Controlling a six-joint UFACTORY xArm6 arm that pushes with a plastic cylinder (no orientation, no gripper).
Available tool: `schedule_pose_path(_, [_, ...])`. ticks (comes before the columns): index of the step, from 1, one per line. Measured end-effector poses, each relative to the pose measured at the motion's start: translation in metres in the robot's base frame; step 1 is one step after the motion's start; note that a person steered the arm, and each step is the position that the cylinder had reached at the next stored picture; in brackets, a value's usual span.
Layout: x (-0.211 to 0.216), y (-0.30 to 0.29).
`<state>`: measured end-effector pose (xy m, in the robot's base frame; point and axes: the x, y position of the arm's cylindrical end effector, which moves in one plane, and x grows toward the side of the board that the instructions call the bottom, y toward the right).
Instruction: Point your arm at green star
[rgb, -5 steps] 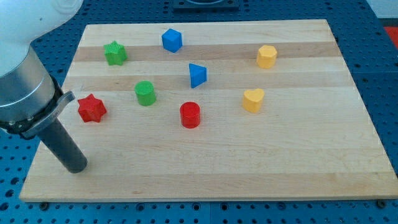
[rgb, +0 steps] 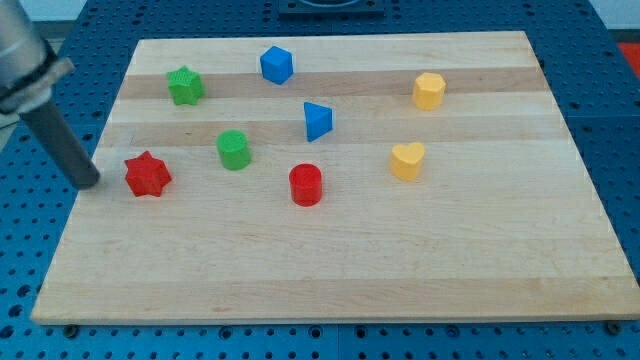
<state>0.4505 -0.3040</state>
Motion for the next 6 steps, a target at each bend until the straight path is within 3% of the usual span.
schedule_pose_path(1, [-0.037,0.005])
schedule_pose_path(4, [-0.065,0.140])
schedule_pose_path(6, [-0.144,0.157])
